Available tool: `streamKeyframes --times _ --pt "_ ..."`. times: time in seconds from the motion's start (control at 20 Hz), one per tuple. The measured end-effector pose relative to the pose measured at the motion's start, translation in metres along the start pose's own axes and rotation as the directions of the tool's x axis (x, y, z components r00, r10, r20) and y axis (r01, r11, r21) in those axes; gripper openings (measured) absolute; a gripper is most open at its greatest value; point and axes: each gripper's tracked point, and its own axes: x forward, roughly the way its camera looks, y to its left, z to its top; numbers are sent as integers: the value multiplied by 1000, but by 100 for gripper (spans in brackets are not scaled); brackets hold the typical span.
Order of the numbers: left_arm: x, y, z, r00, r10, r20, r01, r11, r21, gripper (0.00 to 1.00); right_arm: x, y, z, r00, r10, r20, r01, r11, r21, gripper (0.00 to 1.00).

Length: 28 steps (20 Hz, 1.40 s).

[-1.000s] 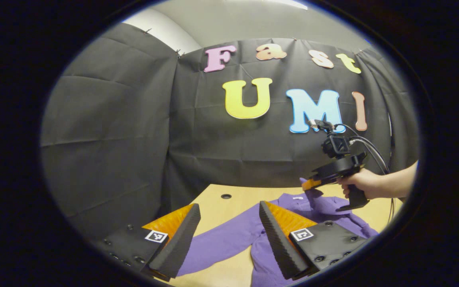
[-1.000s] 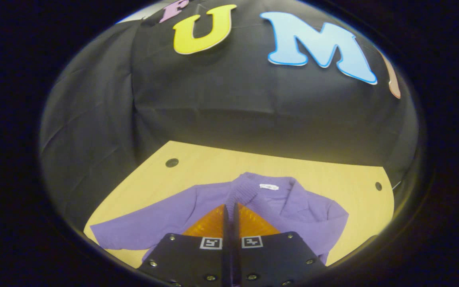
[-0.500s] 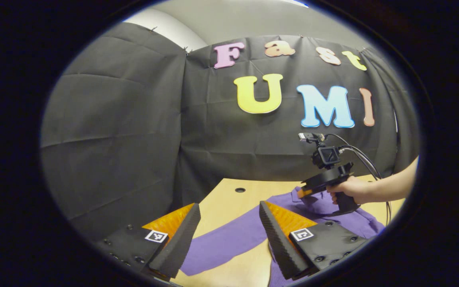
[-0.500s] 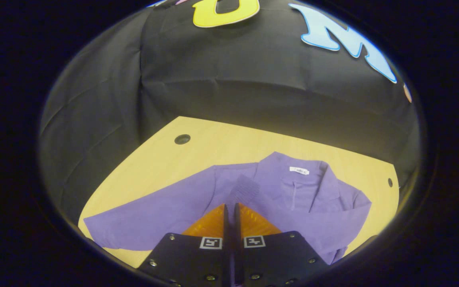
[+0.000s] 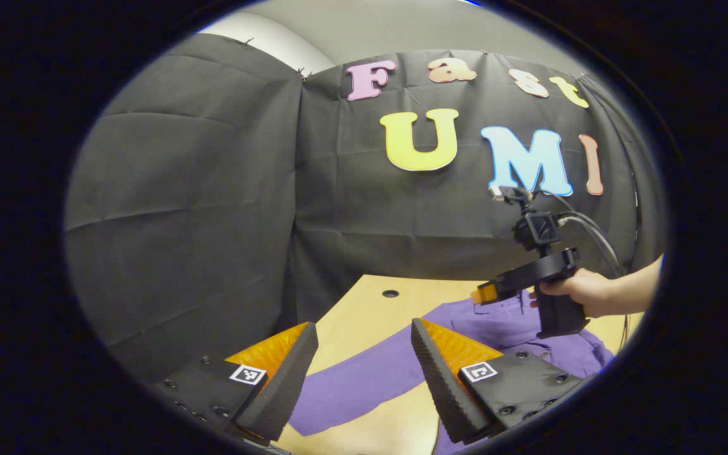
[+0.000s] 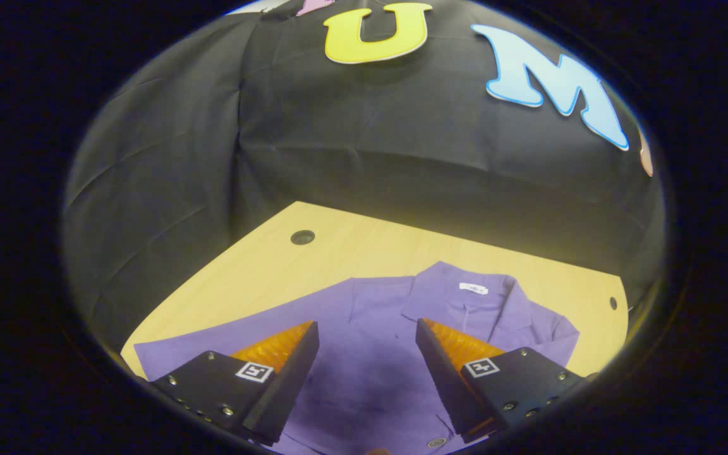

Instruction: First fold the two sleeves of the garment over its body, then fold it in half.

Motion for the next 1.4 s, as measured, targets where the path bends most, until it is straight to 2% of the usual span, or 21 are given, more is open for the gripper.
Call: streamKeyframes --times 0.2,0.35,0.4,0.45,0.5,0.55,0.7,0.85,1.0,1.1,1.35,1.4 --pt "16 25 -23 996 75 -46 -76 997 -21 95 -38 -4 17 998 5 59 -5 1000 0 94" --pt "25 55 -58 981 153 -116 -159 986 -42 95 -68 -12 26 993 6 116 -6 1000 -2 94" --pt "28 65 -70 973 179 -145 -188 981 -52 96 -78 -17 26 992 4 126 -3 1000 -11 94" --pt "31 72 -79 964 200 -173 -214 975 -66 96 -88 -22 24 991 -2 134 5 1000 -20 98" --pt "31 82 -87 955 221 -199 -240 967 -80 96 -98 -26 23 990 -9 142 13 1000 -27 93" --pt "32 92 -97 944 241 -224 -266 960 -88 96 -107 -31 21 988 -15 152 20 999 -31 94" --pt "35 112 -134 894 315 -320 -353 933 -69 96 -138 -47 15 982 -40 183 46 999 -28 94" --pt "42 113 -174 845 317 -432 -391 916 -92 96 -167 -71 5 978 -88 191 90 996 -2 92" --pt "44 118 -193 808 329 -488 -434 893 -118 97 -188 -95 -8 975 -128 184 123 992 41 92" --pt "42 121 -198 790 348 -505 -461 880 -116 97 -193 -114 -20 971 -170 168 162 985 61 92" --pt "40 122 -222 743 341 -576 -500 855 -138 96 -208 -140 -32 963 -225 147 205 969 141 92" --pt "42 124 -222 747 344 -568 -496 858 -132 96 -209 -141 -32 962 -230 147 208 967 149 92"
